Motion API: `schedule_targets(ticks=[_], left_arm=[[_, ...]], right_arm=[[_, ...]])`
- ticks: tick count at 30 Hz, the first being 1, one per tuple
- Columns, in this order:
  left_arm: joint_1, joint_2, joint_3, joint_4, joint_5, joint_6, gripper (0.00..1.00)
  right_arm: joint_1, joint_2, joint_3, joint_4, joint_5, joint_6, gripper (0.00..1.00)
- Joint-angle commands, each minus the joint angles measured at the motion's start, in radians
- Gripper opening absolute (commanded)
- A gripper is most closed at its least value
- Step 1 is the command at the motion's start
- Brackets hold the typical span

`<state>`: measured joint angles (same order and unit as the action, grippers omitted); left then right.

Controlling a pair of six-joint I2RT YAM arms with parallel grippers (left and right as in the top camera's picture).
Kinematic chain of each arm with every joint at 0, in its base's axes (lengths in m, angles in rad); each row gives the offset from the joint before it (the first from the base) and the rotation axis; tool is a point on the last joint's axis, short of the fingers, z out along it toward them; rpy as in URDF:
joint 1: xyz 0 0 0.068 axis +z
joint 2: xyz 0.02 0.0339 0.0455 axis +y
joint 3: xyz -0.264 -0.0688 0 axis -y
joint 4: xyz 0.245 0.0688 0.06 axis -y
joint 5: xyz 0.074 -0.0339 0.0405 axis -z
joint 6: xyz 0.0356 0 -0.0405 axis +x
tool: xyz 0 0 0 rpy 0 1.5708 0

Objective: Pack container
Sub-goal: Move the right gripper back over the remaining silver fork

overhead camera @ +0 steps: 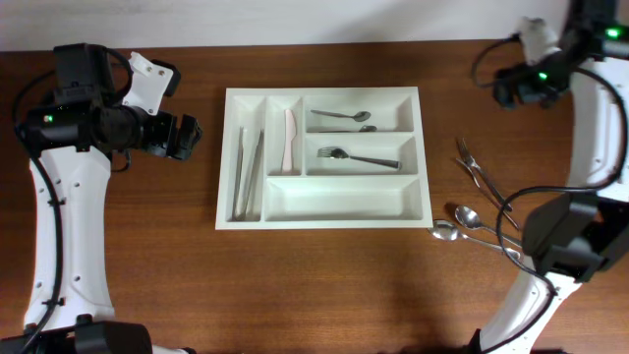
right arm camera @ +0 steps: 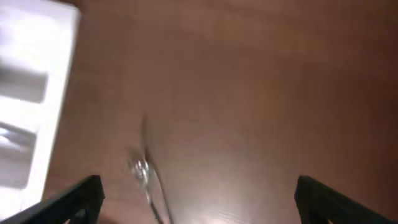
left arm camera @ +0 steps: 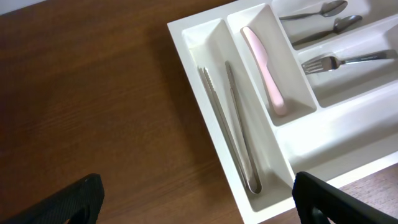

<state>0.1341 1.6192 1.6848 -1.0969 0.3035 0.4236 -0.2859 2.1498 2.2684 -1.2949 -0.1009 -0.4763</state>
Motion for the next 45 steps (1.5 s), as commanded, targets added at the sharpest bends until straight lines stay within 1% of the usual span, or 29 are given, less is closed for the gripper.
schedule_targets(ticks=[1,5,8,10,14,16,18,22,24,34,36,40,42,44,45], left_arm=[[0.0,-0.026,0.004,0.0,0.011,0.012,0.99],[0.0,-0.026,0.004,0.0,0.011,0.012,0.99],[0.0,-0.026,0.004,0.0,0.011,0.012,0.99],[0.0,-0.026,0.004,0.0,0.011,0.012,0.99],[0.0,-0.026,0.004,0.0,0.011,0.013,0.99],[0.0,-0.026,0.004,0.0,0.011,0.013,0.99],[0.0,-0.026,0.004,0.0,0.011,0.013,0.99],[0.0,-0.026,0.004,0.0,0.011,0.012,0.99],[0.0,-0.026,0.004,0.0,0.011,0.013,0.99],[0.0,-0.026,0.004,0.0,0.011,0.012,0.99],[0.0,-0.026,0.004,0.0,0.011,0.012,0.99],[0.0,-0.026,0.004,0.0,0.011,0.012,0.99],[0.0,-0.026,0.004,0.0,0.011,0.012,0.99],[0.0,-0.026,0.004,0.0,0.011,0.012,0.99],[0.0,-0.026,0.004,0.0,0.011,0.013,0.99]], right_arm=[[-0.043,-0.01,-0.014,-0.022,0.003,0.069,0.99],[-0.077,-0.01,-0.063,-0.037,-0.003,0.07,0.99],[-0.08,-0.01,-0.134,-0.01,-0.003,0.05,0.99],[-0.074,-0.01,-0.222,0.045,-0.003,0.019,0.99],[-0.067,-0.01,-0.33,0.102,-0.003,-0.006,1.0],[-0.06,-0.01,-0.358,0.11,-0.011,-0.025,0.99],[-0.046,-0.01,-0.381,0.11,-0.03,-0.065,0.95],[-0.008,-0.01,-0.418,0.121,-0.023,-0.107,0.94],[0.009,-0.01,-0.444,0.142,-0.019,-0.121,0.91],[0.024,-0.01,-0.589,0.266,-0.019,-0.13,0.9],[0.024,-0.01,-0.605,0.289,-0.022,-0.13,0.88],[0.024,-0.009,-0.657,0.363,-0.022,-0.126,0.81],[0.024,-0.009,-0.679,0.392,-0.022,-0.126,0.74],[0.024,-0.009,-0.693,0.408,-0.022,-0.126,0.63],[0.024,-0.009,-0.697,0.413,-0.022,-0.126,0.61]])
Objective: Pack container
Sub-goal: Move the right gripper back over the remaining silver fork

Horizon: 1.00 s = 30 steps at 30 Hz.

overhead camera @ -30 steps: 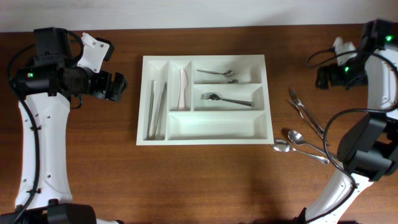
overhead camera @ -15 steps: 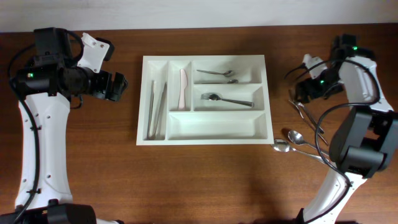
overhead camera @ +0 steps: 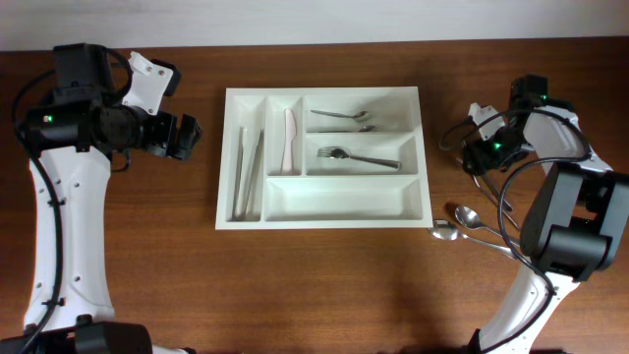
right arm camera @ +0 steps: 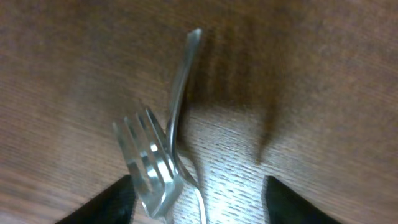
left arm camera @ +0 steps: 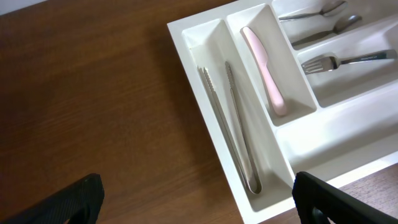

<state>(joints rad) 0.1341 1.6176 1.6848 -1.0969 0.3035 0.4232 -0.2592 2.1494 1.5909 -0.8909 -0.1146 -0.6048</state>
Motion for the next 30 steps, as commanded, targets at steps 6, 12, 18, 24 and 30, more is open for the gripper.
schedule_targets(ticks=[6,12,18,24,30], left_arm=[[0.0,-0.025,0.004,0.0,0.011,0.013,0.99],[0.0,-0.025,0.004,0.0,0.011,0.013,0.99],[0.0,-0.025,0.004,0.0,0.011,0.013,0.99],[0.0,-0.025,0.004,0.0,0.011,0.013,0.99],[0.0,-0.025,0.004,0.0,0.011,0.013,0.99]], right_arm=[[-0.003,-0.01,-0.017,0.003,-0.009,0.011,0.59],[-0.006,-0.012,0.095,-0.126,-0.031,0.01,0.59],[-0.043,-0.012,0.143,-0.173,-0.027,0.002,0.6],[-0.09,-0.011,0.14,-0.219,-0.058,-0.018,0.6],[-0.071,-0.011,0.1,-0.235,-0.072,-0.053,0.6]])
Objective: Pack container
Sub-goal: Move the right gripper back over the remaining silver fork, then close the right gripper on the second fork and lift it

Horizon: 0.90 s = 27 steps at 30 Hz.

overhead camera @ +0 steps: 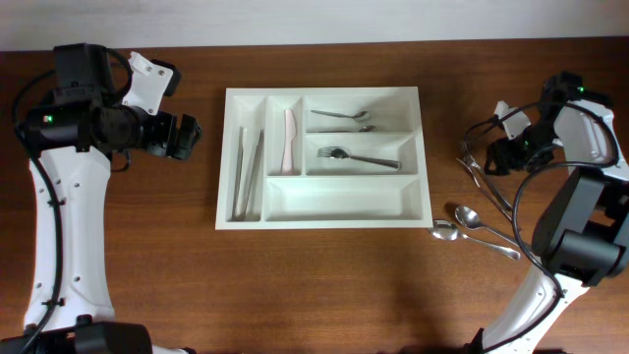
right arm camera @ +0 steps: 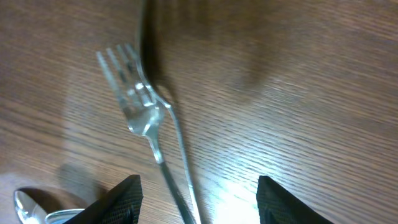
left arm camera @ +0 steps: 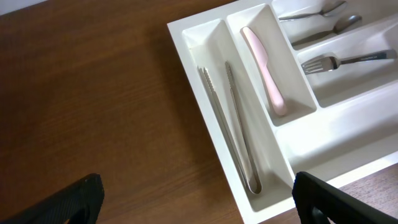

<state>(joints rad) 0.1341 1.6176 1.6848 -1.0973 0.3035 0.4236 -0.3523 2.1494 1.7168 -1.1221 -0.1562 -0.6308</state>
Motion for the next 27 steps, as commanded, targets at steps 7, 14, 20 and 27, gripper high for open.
schedule_targets(ticks=[7,14,20,27], left_arm=[[0.0,-0.025,0.004,0.0,0.011,0.013,0.99],[0.0,-0.025,0.004,0.0,0.011,0.012,0.99],[0.0,-0.025,0.004,0.0,0.011,0.012,0.99],[0.0,-0.025,0.004,0.0,0.011,0.013,0.99]], right_arm=[[0.032,-0.01,-0.068,0.034,-0.018,-0.027,0.59],[0.032,-0.01,-0.108,0.084,0.015,-0.023,0.58],[0.032,-0.009,-0.109,0.11,0.024,-0.023,0.54],[0.032,0.009,-0.109,0.122,0.034,-0.016,0.48]])
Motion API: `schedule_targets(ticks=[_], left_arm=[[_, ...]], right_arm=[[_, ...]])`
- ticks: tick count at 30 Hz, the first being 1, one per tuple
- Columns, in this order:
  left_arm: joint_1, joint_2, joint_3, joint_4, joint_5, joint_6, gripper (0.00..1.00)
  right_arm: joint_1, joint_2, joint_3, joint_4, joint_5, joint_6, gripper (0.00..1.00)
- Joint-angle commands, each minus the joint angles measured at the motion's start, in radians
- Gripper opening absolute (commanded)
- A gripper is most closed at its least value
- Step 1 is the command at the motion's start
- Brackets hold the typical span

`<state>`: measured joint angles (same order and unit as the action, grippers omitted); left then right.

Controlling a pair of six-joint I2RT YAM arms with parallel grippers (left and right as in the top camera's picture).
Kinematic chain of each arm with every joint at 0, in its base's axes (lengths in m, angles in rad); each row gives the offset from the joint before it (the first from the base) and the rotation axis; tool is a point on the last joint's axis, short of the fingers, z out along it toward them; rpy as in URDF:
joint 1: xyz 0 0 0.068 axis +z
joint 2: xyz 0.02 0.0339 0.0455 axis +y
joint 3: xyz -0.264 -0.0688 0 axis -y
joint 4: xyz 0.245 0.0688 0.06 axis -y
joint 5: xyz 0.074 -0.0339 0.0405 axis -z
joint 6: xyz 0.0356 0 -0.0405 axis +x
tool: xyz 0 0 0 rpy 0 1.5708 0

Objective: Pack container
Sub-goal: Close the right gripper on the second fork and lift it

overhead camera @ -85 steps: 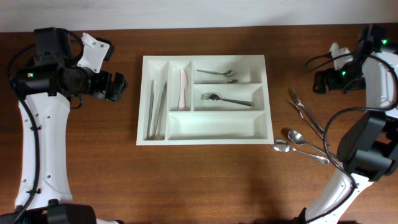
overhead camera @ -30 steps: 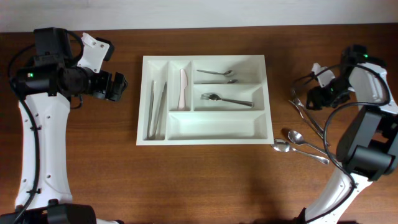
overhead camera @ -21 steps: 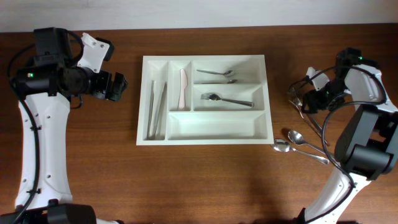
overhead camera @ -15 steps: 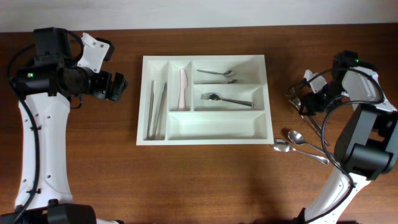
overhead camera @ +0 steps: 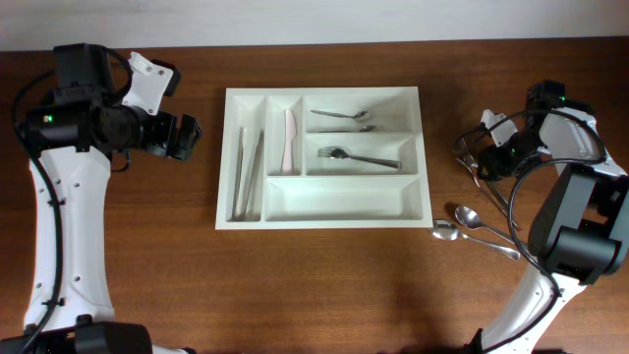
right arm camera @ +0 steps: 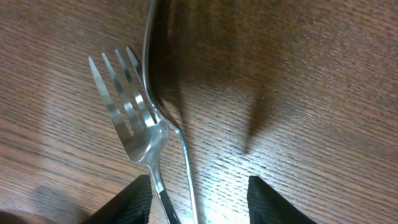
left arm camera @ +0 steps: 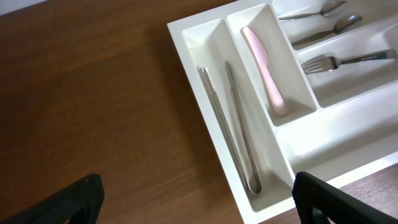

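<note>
The white cutlery tray (overhead camera: 426,147) holds tongs (overhead camera: 246,172), a pink knife (overhead camera: 289,138), two spoons (overhead camera: 341,116) and a fork (overhead camera: 359,156); its long front compartment is bare. On the table right of the tray lie two crossed forks (overhead camera: 468,159). My right gripper (overhead camera: 488,157) is low over them and open. In the right wrist view the gripper (right arm camera: 198,208) has both handles running between its fingertips, with one fork's head (right arm camera: 134,124) just ahead. My left gripper (left arm camera: 199,208) hangs wide open left of the tray, holding nothing.
Two loose spoons (overhead camera: 470,224) lie on the wood near the tray's front right corner. The right arm's cable (overhead camera: 511,197) loops above them. The left arm (overhead camera: 59,197) stands along the left side of the table.
My right gripper has shifted a little left and sits closer over the two forks, which fill more of the wrist view. It is still open. The left arm has not moved.
My right gripper was first up at the table's far right corner, its view blurred. Then it was down at the forks beside the tray, then slightly to their right, and now over their handles. The forks lie where they were. The left gripper stayed open.
</note>
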<state>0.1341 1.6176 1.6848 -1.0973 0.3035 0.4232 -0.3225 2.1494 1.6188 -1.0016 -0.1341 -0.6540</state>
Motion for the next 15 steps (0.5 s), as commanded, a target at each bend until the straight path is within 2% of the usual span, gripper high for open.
schedule_targets(ticks=[1,15], left_arm=[[0.0,-0.025,0.004,0.0,0.011,0.013,0.99],[0.0,-0.025,0.004,0.0,0.011,0.013,0.99]], right_arm=[[0.003,0.011,-0.011,0.003,0.011,0.008,0.47],[0.003,0.018,-0.058,0.059,0.011,0.015,0.44]])
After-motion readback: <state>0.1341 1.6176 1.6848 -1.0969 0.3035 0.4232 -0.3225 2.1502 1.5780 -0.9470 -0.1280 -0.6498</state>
